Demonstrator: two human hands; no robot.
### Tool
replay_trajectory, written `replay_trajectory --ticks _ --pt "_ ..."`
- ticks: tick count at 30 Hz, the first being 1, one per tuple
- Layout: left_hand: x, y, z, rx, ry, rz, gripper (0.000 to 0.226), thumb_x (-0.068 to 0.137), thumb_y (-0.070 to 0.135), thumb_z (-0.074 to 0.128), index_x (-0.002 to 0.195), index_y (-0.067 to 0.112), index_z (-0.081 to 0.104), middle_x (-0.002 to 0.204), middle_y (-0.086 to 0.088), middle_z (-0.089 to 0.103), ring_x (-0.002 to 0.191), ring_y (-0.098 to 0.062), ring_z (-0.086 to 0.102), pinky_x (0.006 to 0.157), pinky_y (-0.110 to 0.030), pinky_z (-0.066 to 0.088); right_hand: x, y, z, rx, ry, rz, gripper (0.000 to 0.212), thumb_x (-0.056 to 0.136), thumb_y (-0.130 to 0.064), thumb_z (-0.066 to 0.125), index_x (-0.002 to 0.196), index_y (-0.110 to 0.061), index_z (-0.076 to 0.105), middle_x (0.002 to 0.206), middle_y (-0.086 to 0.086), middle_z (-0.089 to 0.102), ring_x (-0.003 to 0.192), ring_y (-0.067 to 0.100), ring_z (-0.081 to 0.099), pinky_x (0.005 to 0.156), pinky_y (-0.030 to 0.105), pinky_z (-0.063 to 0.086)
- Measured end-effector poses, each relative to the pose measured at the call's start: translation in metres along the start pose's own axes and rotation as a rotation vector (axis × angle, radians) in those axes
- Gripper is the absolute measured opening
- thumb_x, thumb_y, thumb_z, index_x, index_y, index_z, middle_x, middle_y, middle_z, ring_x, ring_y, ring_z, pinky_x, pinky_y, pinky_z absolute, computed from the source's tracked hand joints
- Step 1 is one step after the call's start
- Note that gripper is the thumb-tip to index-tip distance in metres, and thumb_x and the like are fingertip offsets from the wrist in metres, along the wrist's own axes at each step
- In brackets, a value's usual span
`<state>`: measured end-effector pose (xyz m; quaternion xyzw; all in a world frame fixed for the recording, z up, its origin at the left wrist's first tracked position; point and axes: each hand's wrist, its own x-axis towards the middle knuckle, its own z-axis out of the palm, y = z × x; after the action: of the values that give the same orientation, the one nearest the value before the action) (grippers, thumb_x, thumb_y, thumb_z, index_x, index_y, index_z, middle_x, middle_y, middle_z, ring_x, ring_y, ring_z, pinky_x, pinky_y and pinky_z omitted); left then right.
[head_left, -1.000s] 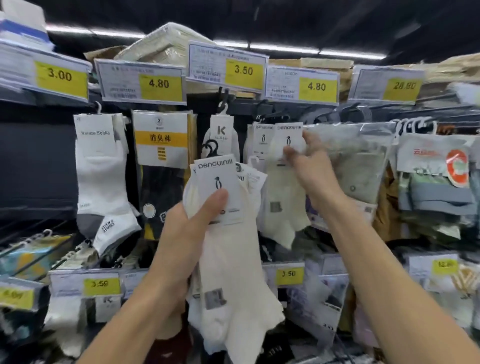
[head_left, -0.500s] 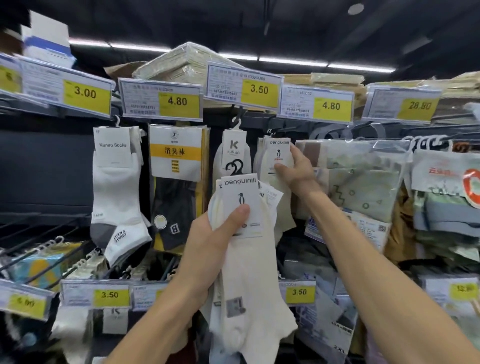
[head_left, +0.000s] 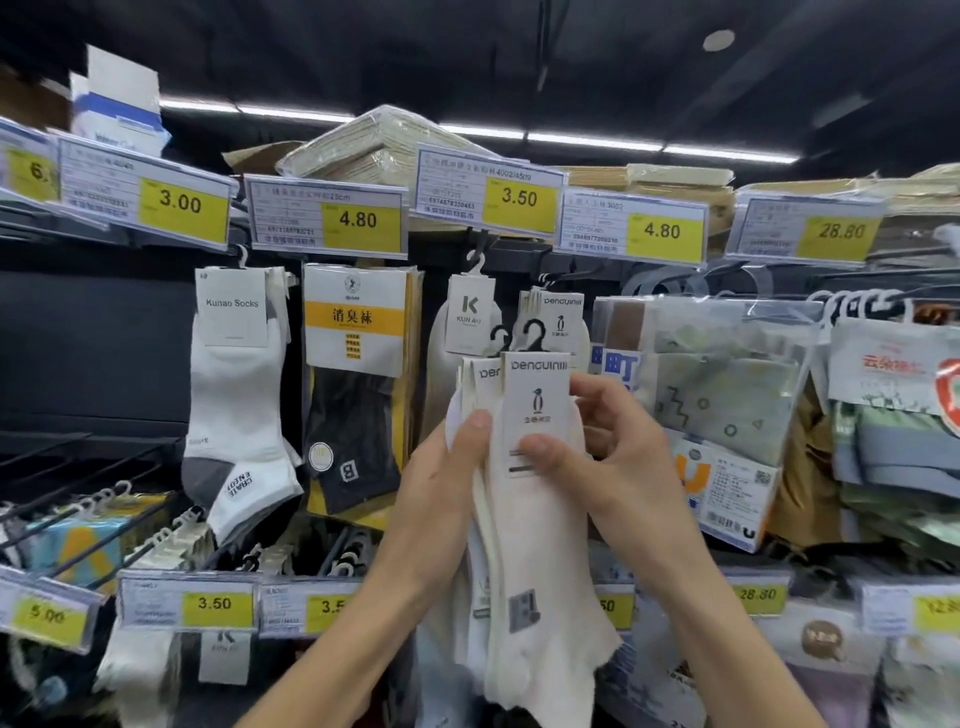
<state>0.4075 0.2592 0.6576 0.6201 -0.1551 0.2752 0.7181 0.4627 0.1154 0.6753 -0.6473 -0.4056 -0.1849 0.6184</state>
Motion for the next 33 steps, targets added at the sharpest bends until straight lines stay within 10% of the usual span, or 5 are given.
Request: replay_trajectory --ticks 11,18,21,25,33 --pt "0.010 -0.004 0.001 -0.013 0.066 0.063 0.025 0.087 0.039 0.066 0.110 0.031 0.070 0.107 -0.001 0.077 0.095 -0.021 0.075 0.071 -0.028 0.061 0.004 0.011 -0.014 0.197 -0.102 0.082 0.027 0.090 -0.013 0.069 0.112 -0.030 0.066 0.111 -0.003 0.075 0.098 0.016 0.073 0.074 0.025 0.059" --pt "0.011 -0.002 -0.005 -0.087 0.174 0.030 0.022 0.080 0.042 0.066 0.097 0.032 0.076 0.097 -0.002 0.079 0.086 -0.020 0.076 0.061 -0.025 0.058 0.073 0.036 -0.042 0.045 0.310 0.127 0.034 0.099 -0.016 0.056 0.133 -0.015 0.051 0.123 0.004 0.068 0.108 0.021 0.067 0.096 0.047 0.054" --pt "0.011 -0.002 -0.004 -0.084 0.162 0.018 0.022 0.080 0.042 0.066 0.097 0.032 0.076 0.097 -0.001 0.079 0.085 -0.019 0.076 0.060 -0.024 0.058 0.103 0.051 -0.042 -0.106 0.224 0.164 0.046 0.101 -0.022 0.051 0.146 -0.017 0.039 0.144 0.009 0.053 0.131 0.028 0.051 0.110 0.051 0.041" --pt "0.012 -0.003 -0.004 -0.086 0.146 0.013 0.023 0.079 0.043 0.067 0.097 0.032 0.076 0.098 -0.002 0.078 0.087 -0.021 0.076 0.062 -0.026 0.059 0.125 0.060 -0.031 -0.222 0.154 0.119 0.051 0.100 -0.018 0.051 0.149 -0.023 0.037 0.126 -0.011 0.060 0.115 0.011 0.059 0.096 0.031 0.047" --pt "0.015 -0.007 -0.006 -0.075 0.144 0.026 0.026 0.077 0.046 0.067 0.099 0.033 0.076 0.100 -0.002 0.078 0.089 -0.021 0.076 0.066 -0.030 0.061 0.134 0.072 -0.022 -0.326 -0.008 0.224 0.061 0.099 -0.008 0.047 0.155 -0.021 0.025 0.144 0.005 0.052 0.130 0.023 0.051 0.109 0.047 0.043"
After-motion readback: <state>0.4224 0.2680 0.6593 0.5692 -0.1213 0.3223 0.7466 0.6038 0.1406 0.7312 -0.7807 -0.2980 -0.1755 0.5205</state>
